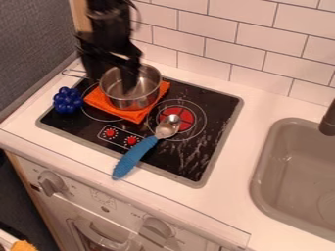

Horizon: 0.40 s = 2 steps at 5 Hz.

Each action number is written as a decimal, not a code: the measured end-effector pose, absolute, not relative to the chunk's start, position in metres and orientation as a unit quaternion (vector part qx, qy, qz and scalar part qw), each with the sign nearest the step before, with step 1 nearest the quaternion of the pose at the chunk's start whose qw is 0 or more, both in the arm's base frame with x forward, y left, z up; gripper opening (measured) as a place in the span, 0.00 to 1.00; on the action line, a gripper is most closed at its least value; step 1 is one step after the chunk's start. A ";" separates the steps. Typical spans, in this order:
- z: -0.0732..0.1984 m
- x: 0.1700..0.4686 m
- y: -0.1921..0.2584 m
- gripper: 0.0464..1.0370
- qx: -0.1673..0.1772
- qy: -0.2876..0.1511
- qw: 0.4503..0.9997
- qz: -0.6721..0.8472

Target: Move the blue object to the top right spot of the right burner

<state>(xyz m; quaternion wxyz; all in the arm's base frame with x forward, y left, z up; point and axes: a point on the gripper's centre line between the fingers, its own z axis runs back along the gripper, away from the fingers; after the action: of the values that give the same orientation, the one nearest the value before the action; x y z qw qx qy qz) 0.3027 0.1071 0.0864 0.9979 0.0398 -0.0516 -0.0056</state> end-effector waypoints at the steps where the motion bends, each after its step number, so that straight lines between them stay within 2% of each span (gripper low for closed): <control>1: 0.081 0.299 0.148 0.96 0.048 -0.048 0.997 0.031; 2: 0.069 0.303 0.159 0.96 0.042 -0.038 0.998 0.041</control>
<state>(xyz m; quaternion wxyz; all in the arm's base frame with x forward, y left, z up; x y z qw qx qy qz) 0.3034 0.1595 0.0688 0.9976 0.0416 -0.0379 0.0406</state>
